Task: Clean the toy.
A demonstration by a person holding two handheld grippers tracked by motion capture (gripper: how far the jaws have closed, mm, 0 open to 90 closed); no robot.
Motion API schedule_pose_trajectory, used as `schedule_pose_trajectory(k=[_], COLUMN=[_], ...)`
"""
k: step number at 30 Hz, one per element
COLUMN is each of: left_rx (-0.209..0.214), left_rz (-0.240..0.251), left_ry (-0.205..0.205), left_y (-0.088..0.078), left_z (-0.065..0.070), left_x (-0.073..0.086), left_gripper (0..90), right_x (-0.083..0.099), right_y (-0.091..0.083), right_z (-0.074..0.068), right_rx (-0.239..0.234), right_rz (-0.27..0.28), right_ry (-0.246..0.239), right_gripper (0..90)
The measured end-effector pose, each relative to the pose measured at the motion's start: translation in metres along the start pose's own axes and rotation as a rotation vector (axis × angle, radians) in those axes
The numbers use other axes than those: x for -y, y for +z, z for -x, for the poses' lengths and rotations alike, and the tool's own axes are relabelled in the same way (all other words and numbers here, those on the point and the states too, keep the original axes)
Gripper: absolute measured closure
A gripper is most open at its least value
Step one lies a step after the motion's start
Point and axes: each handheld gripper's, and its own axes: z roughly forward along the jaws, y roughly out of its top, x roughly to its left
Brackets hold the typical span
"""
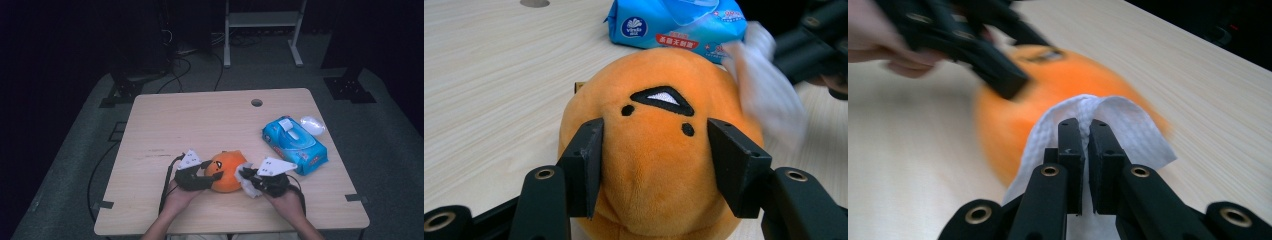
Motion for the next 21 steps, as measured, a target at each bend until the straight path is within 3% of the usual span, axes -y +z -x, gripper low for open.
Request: schedule_pose_trajectory(k=[2,4,8,10,16,18,21], left_rx=[0.007,-0.002,-0.004,-0.006,0.001,-0.012,-0.053], left_rz=[0.001,-0.003,-0.007,-0.008,-0.012,-0.006,-0.007], left_ry=[-0.014,-0.01,0.014,0.042,0.12,0.126,0.116], left_y=[0.0,0.001,0.001,0.001,0.002,0.001,0.0], left_z=[-0.002,-0.001,0.002,0.005,0.014,0.015,0.015], left_x=[0.0,0.0,0.0,0.0,-0.001,-0.002,-0.003], left_gripper=[42.9,42.2,42.0,42.1,41.2,33.5,13.0], right_x=[0.005,0.006,-0.003,-0.004,0.008,0.016,0.016], right_y=[-0.003,-0.003,0.006,0.009,0.0,0.003,0.004], right_z=[0.01,0.011,-0.014,-0.018,0.016,0.023,0.022], right_rx=[0.015,0.0,-0.087,-0.08,-0.019,-0.037,-0.028], right_rz=[0.003,0.009,0.01,-0.006,0.02,0.014,0.007], right_ry=[0.039,0.062,-0.008,-0.034,0.108,0.152,0.151], right_gripper=[84.7,84.7,84.6,84.7,84.7,84.7,84.7])
